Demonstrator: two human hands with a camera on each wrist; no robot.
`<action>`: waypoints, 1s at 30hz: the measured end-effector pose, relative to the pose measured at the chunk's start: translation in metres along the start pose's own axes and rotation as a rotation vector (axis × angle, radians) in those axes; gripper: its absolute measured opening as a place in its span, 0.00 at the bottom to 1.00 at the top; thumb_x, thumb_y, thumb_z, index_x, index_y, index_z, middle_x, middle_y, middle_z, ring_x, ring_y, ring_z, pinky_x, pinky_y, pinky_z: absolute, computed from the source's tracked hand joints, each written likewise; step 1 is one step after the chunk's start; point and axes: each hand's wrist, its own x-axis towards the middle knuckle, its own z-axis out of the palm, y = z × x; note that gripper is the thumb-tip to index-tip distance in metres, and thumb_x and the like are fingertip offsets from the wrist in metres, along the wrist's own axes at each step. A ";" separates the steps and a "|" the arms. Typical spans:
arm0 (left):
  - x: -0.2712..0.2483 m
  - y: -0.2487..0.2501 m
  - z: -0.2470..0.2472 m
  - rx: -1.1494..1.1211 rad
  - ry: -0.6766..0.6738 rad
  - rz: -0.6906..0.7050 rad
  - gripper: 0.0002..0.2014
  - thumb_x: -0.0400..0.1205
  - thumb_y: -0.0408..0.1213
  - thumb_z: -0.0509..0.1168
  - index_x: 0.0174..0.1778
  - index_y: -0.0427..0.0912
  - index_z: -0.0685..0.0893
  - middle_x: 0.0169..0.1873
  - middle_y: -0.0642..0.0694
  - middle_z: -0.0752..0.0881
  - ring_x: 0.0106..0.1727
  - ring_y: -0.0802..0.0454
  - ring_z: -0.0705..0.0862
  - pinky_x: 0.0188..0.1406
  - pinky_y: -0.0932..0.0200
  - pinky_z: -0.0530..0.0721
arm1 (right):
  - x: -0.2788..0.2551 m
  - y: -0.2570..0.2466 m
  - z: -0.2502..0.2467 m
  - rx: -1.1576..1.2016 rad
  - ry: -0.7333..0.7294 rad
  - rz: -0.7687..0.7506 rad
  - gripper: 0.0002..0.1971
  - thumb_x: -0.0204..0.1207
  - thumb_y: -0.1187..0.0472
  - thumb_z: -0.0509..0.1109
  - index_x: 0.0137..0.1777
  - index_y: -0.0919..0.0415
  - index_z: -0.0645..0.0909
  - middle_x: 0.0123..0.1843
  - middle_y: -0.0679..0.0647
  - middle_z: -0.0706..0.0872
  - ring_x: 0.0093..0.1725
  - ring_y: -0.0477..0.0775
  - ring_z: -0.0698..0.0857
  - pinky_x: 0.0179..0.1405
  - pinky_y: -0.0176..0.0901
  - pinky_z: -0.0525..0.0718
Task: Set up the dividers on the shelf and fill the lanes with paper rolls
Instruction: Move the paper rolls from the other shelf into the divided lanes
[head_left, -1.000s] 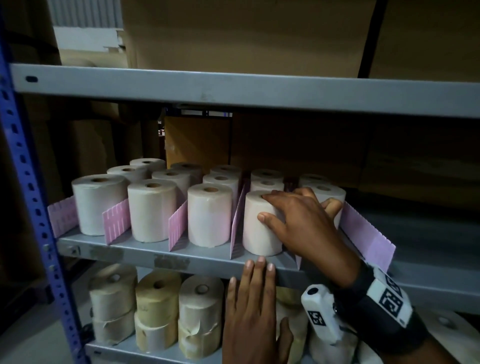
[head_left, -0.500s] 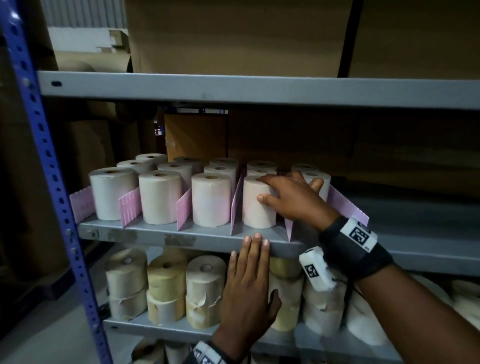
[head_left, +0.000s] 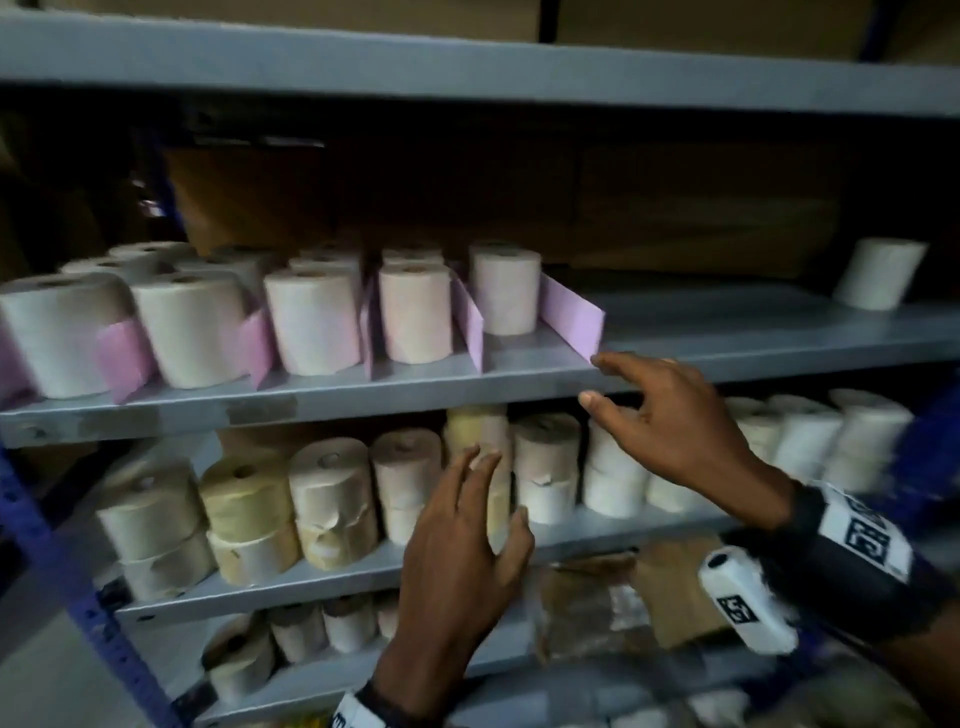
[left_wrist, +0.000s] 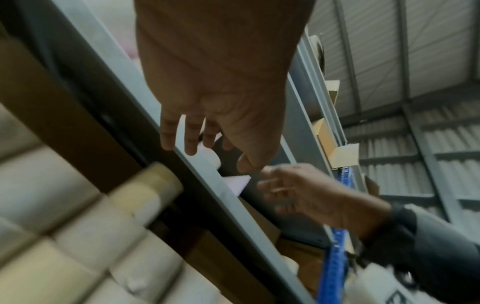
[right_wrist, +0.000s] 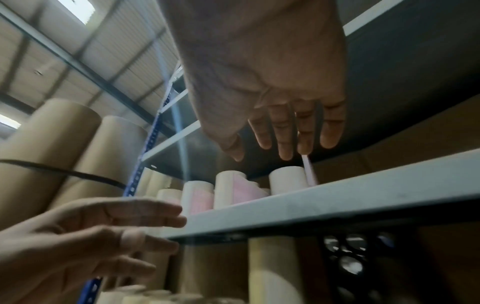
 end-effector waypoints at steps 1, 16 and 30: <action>-0.002 0.010 0.009 -0.049 -0.018 -0.006 0.25 0.81 0.44 0.70 0.75 0.42 0.80 0.75 0.45 0.79 0.75 0.47 0.79 0.69 0.54 0.81 | -0.010 0.014 -0.008 -0.020 -0.009 0.039 0.25 0.74 0.38 0.68 0.68 0.47 0.81 0.61 0.47 0.89 0.60 0.53 0.86 0.56 0.48 0.84; 0.099 0.157 0.150 -0.244 -0.121 0.354 0.07 0.82 0.43 0.69 0.51 0.47 0.91 0.51 0.54 0.91 0.51 0.54 0.88 0.47 0.52 0.88 | -0.019 0.221 -0.143 -0.206 0.175 0.383 0.28 0.65 0.29 0.62 0.58 0.44 0.85 0.34 0.37 0.85 0.46 0.45 0.89 0.49 0.46 0.89; 0.286 0.291 0.275 -0.089 -0.366 0.460 0.18 0.79 0.59 0.62 0.46 0.50 0.90 0.41 0.55 0.91 0.46 0.54 0.89 0.45 0.48 0.89 | 0.064 0.377 -0.218 -0.188 0.092 0.457 0.26 0.73 0.38 0.72 0.67 0.51 0.83 0.60 0.50 0.89 0.60 0.52 0.87 0.60 0.52 0.85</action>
